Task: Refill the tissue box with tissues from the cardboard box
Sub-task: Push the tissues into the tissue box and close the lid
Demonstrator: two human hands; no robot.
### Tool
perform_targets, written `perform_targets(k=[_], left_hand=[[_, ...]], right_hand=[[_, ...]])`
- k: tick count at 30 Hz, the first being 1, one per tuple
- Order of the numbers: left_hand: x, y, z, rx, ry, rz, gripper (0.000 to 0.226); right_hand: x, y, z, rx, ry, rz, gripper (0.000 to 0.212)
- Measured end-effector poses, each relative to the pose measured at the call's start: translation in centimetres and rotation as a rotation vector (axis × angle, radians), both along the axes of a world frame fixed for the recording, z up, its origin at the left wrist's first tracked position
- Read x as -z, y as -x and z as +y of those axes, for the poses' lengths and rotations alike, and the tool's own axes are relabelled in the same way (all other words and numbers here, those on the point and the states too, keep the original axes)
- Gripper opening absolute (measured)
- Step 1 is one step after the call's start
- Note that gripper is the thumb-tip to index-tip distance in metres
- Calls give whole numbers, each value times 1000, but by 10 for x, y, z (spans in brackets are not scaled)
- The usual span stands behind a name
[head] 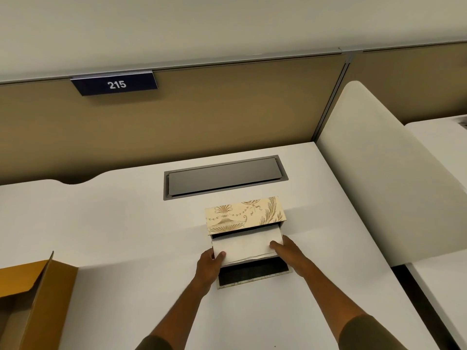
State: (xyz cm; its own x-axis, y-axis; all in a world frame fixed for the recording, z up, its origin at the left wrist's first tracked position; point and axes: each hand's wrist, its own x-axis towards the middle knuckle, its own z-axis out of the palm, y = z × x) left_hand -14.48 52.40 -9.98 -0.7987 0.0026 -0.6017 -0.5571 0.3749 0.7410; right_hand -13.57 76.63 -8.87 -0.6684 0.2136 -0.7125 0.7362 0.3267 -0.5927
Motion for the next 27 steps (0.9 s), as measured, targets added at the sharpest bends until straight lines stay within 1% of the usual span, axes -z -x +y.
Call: perform_targets(k=[3,7,13,17,19,21,23,25,27], left_hand=[[-1,-2,4,50,51,22,38],[-2,1,6,90,100,42,40],[-2,8,6,86,105,36,39],[-5,6,4,64,44,15,38],[-9,7,2,35,12,-19,41],[-11,10,-4,-33,6,-40,47],[-14,16,-10,-145,2,-3,47],[-21,26,-14,-257,-15,67,39],[-32,36,-13,-300,-44,158,25]], right_hand=[[1,2,-7,-55,-123,-1,69],[0,3,-9,-61,-209,-10,64],[-3,1,-6,-40,-158,-19,65],[-6,0,0,-13,-75,21,70],[-10,3,5,61,-34,67,66],[-15,9,13,193,-42,126,58],[-23,17,21,306,-70,197,51],[-31,27,28,358,-61,263,47],[-40,36,30,351,-26,293,45]])
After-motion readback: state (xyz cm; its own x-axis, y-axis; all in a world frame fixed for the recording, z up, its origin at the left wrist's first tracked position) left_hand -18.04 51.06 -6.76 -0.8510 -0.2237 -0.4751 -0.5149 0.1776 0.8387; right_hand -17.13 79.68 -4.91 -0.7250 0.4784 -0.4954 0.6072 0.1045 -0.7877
